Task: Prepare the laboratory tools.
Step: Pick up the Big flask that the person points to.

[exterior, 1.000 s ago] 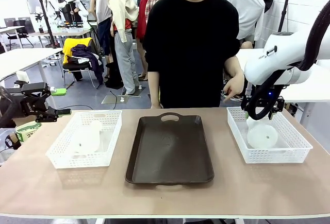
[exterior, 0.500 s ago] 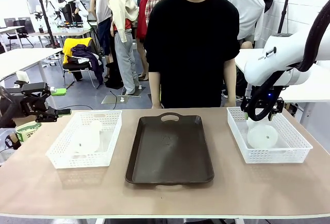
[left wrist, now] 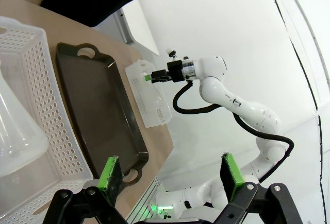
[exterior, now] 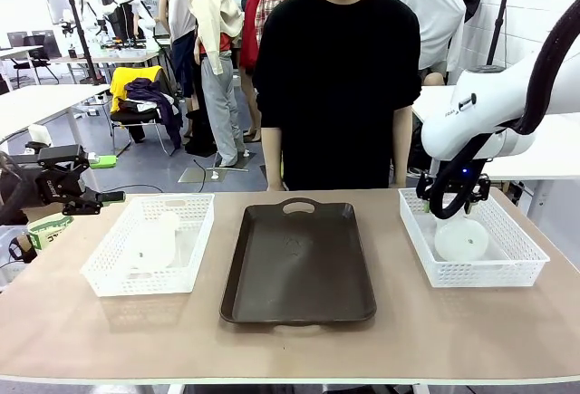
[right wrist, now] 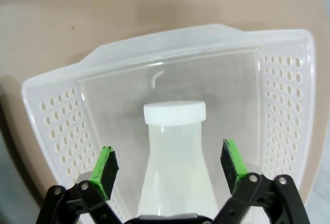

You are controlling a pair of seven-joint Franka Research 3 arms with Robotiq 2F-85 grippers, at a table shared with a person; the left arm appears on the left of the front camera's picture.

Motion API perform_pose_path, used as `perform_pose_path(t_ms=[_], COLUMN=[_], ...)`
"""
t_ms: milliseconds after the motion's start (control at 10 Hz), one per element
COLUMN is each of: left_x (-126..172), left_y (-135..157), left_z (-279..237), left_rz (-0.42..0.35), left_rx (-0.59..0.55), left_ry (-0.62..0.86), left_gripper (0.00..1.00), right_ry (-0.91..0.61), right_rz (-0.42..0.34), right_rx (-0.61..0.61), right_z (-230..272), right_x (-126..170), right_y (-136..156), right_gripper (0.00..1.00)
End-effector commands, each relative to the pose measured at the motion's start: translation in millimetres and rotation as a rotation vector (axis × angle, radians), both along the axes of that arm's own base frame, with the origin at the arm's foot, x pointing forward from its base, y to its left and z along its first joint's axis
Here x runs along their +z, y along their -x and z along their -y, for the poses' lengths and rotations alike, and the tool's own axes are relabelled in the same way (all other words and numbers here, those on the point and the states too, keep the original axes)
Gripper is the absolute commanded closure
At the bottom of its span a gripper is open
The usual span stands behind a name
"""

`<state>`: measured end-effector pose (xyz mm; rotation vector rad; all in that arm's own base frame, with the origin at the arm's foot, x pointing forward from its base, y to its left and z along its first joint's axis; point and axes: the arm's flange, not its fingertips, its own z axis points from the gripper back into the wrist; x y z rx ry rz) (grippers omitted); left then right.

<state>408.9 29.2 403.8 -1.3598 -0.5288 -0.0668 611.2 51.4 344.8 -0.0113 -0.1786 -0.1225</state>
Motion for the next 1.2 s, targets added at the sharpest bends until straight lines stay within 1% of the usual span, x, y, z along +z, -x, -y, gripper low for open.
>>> perform_pose_path(t_ms=[0,400,500,600,1100], left_x=[0.2,0.2,0.2,0.2,0.2], left_y=[-0.8,-0.8,-0.8,-0.8,-0.8], left_z=[0.6,0.6,0.6,0.6,0.6], left_rz=[0.020,0.020,0.020,0.020,0.020], left_rx=[0.011,0.011,0.011,0.011,0.011], left_ry=[0.029,0.029,0.029,0.029,0.029], left_gripper=[0.00,0.00,0.00,0.00,0.00], right_ry=[0.067,0.052,0.051,0.053,0.069], right_rz=[0.023,-0.025,-0.035,-0.045,-0.078], right_rx=[-0.043,-0.049,-0.036,-0.041,-0.061], right_z=[-7.2,-3.8,-2.4,-1.6,-1.9], right_x=[-11.6,-17.4,-17.7,-17.6,-19.7], right_y=[-1.4,-13.0,-14.5,-15.1,-16.8], right_gripper=[0.00,0.00,0.04,0.17,0.98])
